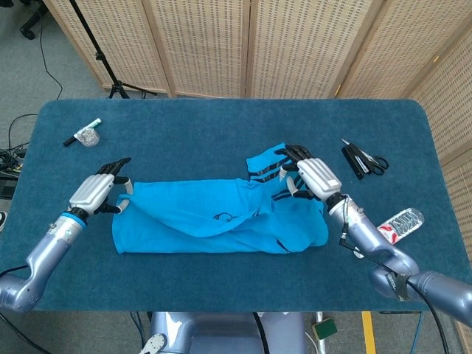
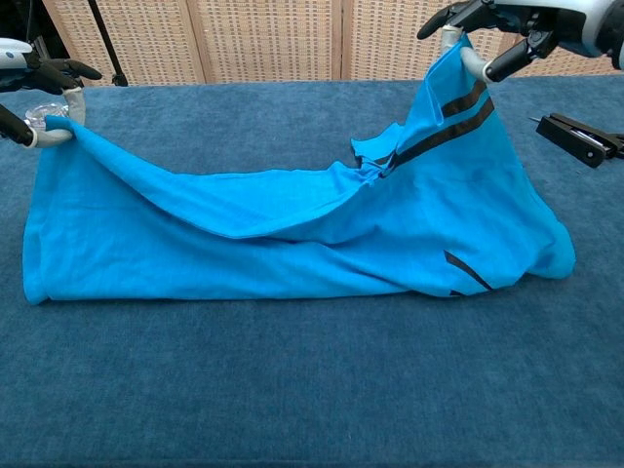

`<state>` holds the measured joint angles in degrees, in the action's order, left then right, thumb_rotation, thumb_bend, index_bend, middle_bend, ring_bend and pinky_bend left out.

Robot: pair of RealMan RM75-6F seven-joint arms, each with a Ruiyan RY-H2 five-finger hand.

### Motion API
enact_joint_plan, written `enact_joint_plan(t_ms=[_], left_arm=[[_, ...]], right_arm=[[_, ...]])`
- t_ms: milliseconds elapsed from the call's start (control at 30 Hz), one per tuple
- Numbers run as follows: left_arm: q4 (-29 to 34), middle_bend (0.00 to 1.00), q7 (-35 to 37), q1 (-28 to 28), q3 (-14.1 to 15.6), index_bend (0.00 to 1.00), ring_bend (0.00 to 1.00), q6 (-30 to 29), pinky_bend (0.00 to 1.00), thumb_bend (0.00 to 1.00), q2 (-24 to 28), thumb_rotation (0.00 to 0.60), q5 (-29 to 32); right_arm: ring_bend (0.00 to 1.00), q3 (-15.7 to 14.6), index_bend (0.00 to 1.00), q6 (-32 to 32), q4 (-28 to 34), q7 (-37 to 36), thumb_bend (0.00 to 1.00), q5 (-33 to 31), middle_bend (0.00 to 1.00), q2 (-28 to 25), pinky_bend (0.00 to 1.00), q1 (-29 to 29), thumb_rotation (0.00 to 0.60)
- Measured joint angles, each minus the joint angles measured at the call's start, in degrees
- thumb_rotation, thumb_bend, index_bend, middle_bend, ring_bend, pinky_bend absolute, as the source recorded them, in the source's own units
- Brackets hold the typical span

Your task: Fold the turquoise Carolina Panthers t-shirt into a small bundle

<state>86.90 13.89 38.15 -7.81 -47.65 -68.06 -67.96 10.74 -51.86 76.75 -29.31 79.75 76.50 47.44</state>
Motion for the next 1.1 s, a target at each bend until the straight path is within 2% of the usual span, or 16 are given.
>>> enact_joint_plan(t_ms=[400,733,1100], left_arm=[[-8.0,0.0,-6.0,2.9,-1.6,0.8,0.0,3.1,0.0,0.43,-6.9,0.6,6.7],[-15.7,0.0,-8.2,5.1,-2.6,0.8,0.0,6.2,0.0,0.43,-12.4,0.6,10.1],[-22.5,0.0,-10.2,6.6,-3.2,0.8,0.0,8.7,0.0,0.43,-17.0,0.6,13.0]], right_arm=[[0.0,2.3,0.63,6.1,-8.6,0.6,0.61,-3.9,0.16,5.5,0.0,3.6,0.6],[0.0,4.2,0.63,11.1,-17.0,1.0,0.61,-6.8,0.16,9.7,0.0,6.8,0.6],[0.0,5.0,0.63,14.1,-23.3,0.3,0.61,-7.7,0.16,12.7,0.0,8.7,0.6]])
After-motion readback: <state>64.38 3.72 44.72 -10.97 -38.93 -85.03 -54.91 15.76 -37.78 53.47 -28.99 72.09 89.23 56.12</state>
